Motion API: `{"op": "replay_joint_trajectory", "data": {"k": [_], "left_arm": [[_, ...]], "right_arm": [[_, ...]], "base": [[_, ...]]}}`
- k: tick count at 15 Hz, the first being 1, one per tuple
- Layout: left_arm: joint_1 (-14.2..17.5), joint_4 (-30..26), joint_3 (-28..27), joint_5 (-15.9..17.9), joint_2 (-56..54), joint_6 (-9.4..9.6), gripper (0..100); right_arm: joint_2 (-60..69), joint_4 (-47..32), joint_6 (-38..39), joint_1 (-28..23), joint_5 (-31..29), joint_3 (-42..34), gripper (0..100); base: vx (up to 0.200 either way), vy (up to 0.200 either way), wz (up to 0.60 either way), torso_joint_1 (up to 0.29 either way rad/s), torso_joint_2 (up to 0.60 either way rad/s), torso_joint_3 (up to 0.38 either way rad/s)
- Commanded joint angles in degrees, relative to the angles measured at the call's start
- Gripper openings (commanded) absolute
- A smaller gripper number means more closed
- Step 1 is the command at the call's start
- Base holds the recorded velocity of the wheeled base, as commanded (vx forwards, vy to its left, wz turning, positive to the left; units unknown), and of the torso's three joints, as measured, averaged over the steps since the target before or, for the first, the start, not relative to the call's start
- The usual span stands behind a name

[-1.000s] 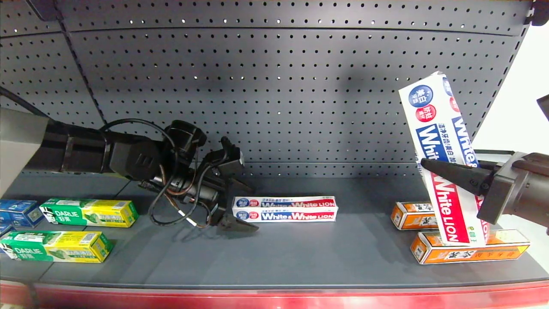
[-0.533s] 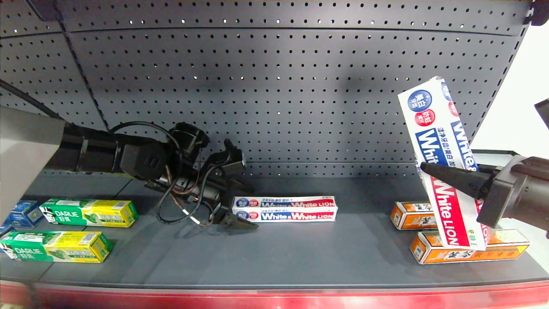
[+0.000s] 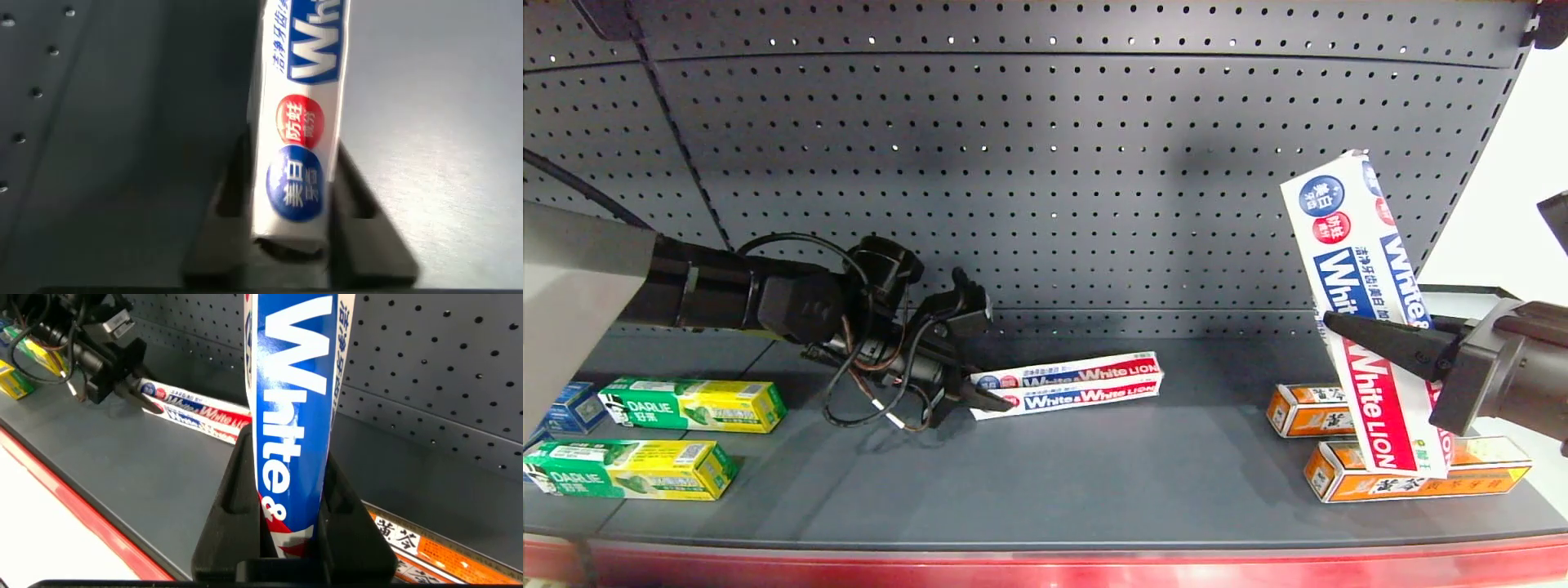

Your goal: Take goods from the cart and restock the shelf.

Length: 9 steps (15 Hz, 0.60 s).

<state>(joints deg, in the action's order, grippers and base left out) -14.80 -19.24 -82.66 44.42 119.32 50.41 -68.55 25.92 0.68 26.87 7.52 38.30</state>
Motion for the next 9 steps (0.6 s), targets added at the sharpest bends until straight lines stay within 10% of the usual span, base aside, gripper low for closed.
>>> {"op": "replay_joint_trajectory", "data": {"k": [1, 9], "left_arm": [[-0.14, -0.01, 3.04, 1.28, -3.39, 0.66, 0], [-1.28, 0.08, 20.70, 1.81, -14.47, 6.46, 0]], "right_arm": [[0.08, 0.01, 0.02, -0.15, 0.04, 0.02, 0], [0.78, 0.01, -0.16, -0.68, 0.04, -0.69, 0]], "base": [[0.000, 0.000, 0.00, 0.000, 0.00, 0.000], [0.000, 0.000, 0.00, 0.000, 0.00, 0.000]]}}
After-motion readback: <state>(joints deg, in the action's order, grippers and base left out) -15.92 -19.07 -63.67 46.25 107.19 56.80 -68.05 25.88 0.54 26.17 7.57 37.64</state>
